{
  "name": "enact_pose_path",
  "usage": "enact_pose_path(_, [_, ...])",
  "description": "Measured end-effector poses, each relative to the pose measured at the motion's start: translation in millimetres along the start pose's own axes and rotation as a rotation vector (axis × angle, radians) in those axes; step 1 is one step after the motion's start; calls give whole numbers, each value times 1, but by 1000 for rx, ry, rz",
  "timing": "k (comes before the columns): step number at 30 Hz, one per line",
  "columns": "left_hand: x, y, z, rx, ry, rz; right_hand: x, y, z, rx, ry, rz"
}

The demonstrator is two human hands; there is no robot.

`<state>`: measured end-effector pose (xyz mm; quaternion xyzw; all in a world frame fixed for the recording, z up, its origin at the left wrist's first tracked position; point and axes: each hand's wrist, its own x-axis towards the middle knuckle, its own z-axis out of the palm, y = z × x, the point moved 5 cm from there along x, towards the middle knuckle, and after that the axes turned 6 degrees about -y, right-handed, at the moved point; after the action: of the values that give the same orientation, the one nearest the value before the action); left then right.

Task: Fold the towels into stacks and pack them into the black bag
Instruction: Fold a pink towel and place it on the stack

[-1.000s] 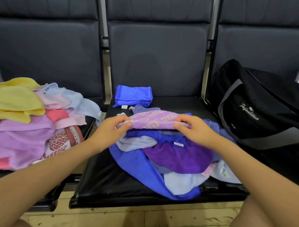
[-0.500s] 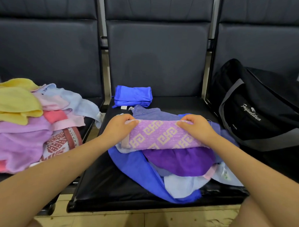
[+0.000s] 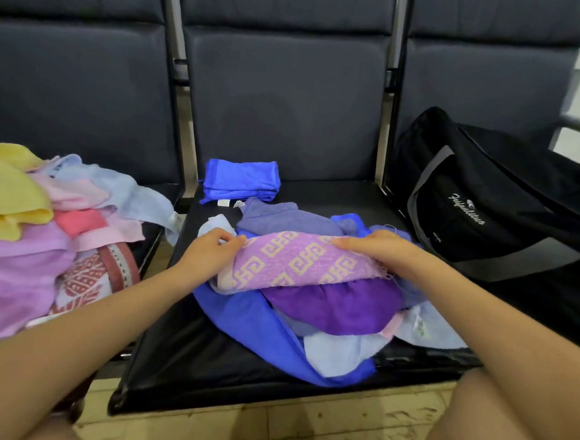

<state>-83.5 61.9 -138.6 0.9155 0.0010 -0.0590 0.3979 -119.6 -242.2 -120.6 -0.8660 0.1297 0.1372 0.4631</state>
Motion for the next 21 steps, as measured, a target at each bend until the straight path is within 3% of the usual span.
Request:
enact_pose_path(2, [-2, -5, 2, -107, -31, -55, -5, 4, -1, 141, -55, 17])
enact_pose_path(6, [-10, -11, 6, -296, -120, -103, -1, 9, 0, 113, -24, 32])
enact_pose_path(10, [-20, -11, 13, -639, -215, -204, -3, 10, 4, 159, -52, 64])
enact_pose_path(14, [-26, -8, 17, -760, -270, -237, -4, 9, 10, 179, -31, 55])
enact_pose_path(17, [-29, -7, 19, -826, -287, -274, -9, -3, 13, 362, 26, -85])
enact_pose_path(21, [-36, -3, 24, -895, -283, -306, -24, -38, 4, 441, 258, -363])
